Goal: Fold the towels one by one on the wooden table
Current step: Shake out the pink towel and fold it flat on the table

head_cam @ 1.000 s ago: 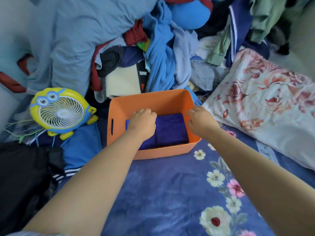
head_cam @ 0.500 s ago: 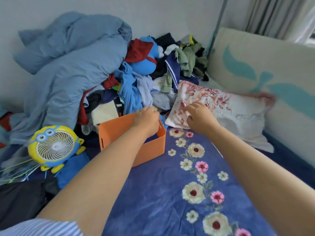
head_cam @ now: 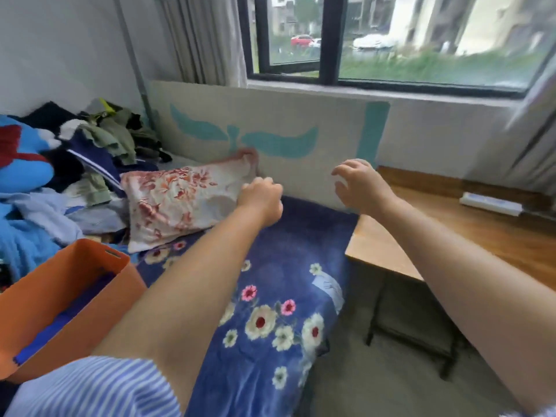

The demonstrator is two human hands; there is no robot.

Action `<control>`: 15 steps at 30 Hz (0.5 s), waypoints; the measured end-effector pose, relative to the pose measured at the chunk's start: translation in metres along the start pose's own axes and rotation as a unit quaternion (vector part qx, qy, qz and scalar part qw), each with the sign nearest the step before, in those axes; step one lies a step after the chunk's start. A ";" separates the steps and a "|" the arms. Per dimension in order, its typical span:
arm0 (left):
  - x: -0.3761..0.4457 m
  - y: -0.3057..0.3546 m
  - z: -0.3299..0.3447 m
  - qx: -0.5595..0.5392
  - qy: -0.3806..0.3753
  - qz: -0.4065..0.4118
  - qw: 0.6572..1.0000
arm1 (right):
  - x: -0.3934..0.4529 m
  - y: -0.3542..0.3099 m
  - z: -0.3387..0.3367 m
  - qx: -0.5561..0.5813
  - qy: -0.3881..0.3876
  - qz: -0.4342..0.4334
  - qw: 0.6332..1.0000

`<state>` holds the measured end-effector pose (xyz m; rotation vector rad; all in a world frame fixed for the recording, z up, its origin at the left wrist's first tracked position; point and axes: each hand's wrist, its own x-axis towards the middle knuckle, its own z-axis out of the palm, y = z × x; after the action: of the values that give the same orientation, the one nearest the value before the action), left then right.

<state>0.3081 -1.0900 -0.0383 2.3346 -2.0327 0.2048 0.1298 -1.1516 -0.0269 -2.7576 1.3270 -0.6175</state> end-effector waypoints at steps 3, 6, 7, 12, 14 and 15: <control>0.021 0.066 -0.007 -0.021 0.017 0.067 0.997 | -0.027 0.048 -0.033 -0.014 0.027 0.060 0.998; 0.044 0.140 -0.014 -0.038 0.028 0.136 0.990 | -0.061 0.104 -0.066 -0.033 0.051 0.127 0.990; 0.049 0.154 -0.014 -0.047 0.028 0.146 0.988 | -0.069 0.117 -0.071 -0.037 0.046 0.132 0.989; 0.085 0.283 -0.027 -0.052 0.028 0.236 0.970 | -0.129 0.216 -0.119 -0.075 0.033 0.213 0.974; 0.097 0.333 -0.033 -0.059 0.040 0.260 0.963 | -0.150 0.257 -0.138 -0.075 0.041 0.248 0.965; 0.103 0.355 -0.036 -0.062 0.045 0.269 0.960 | -0.158 0.275 -0.145 -0.068 0.046 0.262 0.962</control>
<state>-0.0315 -1.2369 -0.0096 1.6242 -2.4999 0.1864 -0.2162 -1.1862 0.0022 -2.3183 2.0790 -0.6354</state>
